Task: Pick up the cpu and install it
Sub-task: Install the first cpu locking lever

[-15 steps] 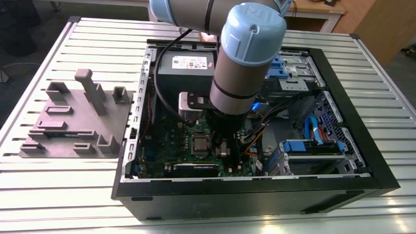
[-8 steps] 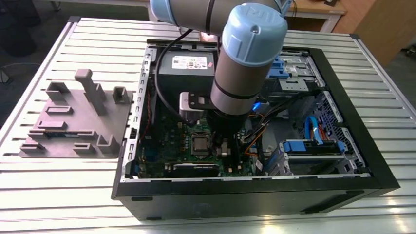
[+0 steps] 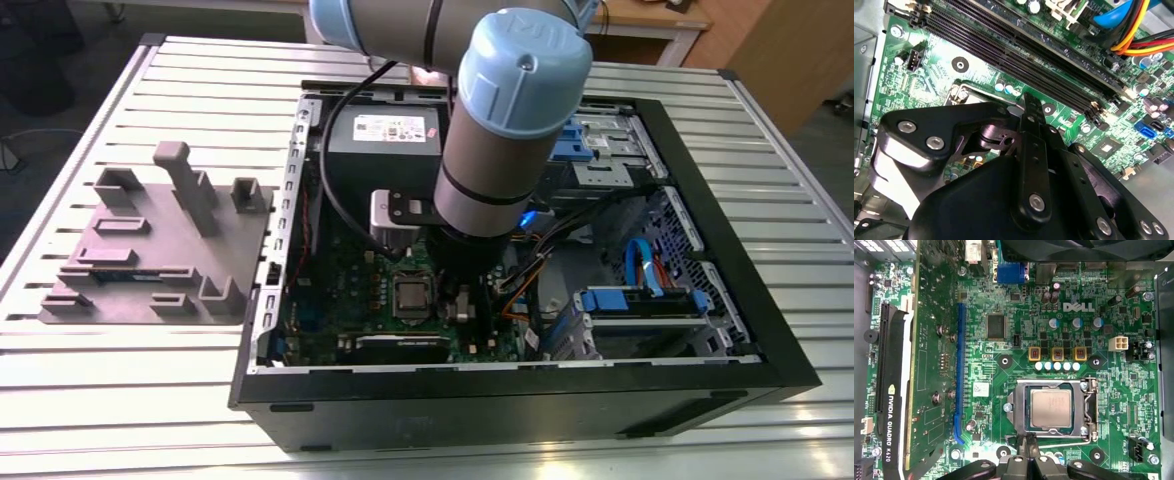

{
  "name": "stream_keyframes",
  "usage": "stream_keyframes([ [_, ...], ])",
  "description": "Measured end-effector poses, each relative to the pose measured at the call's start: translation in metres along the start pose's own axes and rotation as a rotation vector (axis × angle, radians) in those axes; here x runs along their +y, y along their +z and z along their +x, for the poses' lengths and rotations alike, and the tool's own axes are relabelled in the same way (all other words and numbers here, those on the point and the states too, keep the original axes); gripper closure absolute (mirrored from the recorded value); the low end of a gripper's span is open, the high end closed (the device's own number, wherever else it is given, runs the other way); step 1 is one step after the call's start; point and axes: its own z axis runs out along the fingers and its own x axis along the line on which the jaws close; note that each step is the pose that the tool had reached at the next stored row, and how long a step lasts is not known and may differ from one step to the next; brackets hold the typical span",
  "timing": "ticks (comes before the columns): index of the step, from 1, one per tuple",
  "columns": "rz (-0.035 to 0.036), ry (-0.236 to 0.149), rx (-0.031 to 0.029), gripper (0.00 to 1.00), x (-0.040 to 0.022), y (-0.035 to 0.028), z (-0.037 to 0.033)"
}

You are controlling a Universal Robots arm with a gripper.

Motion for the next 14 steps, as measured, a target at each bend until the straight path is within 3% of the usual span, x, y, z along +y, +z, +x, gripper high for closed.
stream_keyframes([
  [5,-0.0002,0.0,-0.0013,0.9,0.0,-0.0006,0.0001],
  [7,0.0005,0.0,-0.0058,0.9,0.0001,-0.0034,0.0],
  [14,-0.0001,-0.001,-0.0101,0.9,0.0015,-0.0245,0.001],
])
